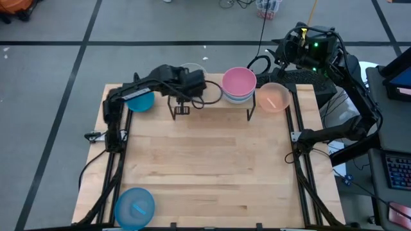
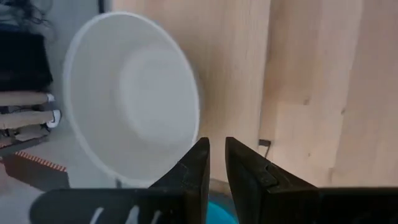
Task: Place and stack bowls onto a shelf
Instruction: Stack the light blue bowl on top of the gray bowl on the shelf
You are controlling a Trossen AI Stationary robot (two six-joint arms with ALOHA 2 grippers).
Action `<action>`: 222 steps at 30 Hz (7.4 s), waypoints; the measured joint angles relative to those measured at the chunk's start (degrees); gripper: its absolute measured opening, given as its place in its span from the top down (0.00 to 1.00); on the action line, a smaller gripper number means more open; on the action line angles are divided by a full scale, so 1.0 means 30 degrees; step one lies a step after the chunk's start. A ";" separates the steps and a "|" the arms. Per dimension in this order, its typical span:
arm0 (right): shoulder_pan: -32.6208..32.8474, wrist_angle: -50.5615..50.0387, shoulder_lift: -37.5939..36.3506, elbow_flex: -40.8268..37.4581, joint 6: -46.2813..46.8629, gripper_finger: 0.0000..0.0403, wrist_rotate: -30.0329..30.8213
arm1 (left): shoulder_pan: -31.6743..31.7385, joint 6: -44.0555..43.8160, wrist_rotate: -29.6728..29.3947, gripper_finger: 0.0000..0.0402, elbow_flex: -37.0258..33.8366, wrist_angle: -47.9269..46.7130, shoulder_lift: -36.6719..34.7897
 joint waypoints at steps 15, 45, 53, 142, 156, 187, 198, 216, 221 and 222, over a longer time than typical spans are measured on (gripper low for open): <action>-0.0001 0.0015 0.0000 0.0000 -0.0811 0.65 0.0000 | -0.4124 -0.5134 0.3544 0.86 0.0007 -0.0013 -0.3836; -0.0005 -0.0839 -0.1109 0.0000 0.2350 0.65 0.1020 | -1.1025 -3.8800 0.8712 0.86 -1.2463 0.0746 -0.6761; -0.0005 -0.0423 -0.1349 0.0000 0.2098 0.65 0.1005 | -1.3662 -4.9939 0.9555 0.86 -1.3668 0.2627 -0.6766; -0.0005 0.1151 -0.1399 0.0000 0.2659 0.65 0.0918 | -1.6120 -5.3260 1.6283 0.86 -1.8695 0.9435 -0.3473; 0.0002 0.1144 -0.1399 0.0000 0.2659 0.65 0.0918 | -1.6109 -5.2955 1.5038 0.86 -1.8690 0.9685 -0.3371; 0.0002 0.1144 -0.1392 -0.0015 0.2659 0.65 0.0918 | -1.6290 -5.3053 1.5087 0.86 -1.8746 1.0478 -0.2351; -0.0004 0.1144 -0.1392 -0.0015 0.2659 0.65 0.0918 | -1.6493 -5.2198 1.5019 0.86 -1.8746 1.1107 -0.1779; 0.0001 0.1151 -0.1393 -0.0015 0.2652 0.65 0.0918 | -1.7885 -4.8769 1.3791 0.98 -1.8739 1.1044 -0.1325; -0.0003 0.1146 -0.1394 -0.0015 0.2652 0.65 0.0918 | -1.7273 -4.6539 1.4352 0.98 -1.8739 1.0696 -0.2665; -0.0005 0.1144 -0.1392 -0.0015 0.2652 0.65 0.0918 | -1.7033 -4.6111 1.4314 0.98 -1.8739 1.0420 -0.3065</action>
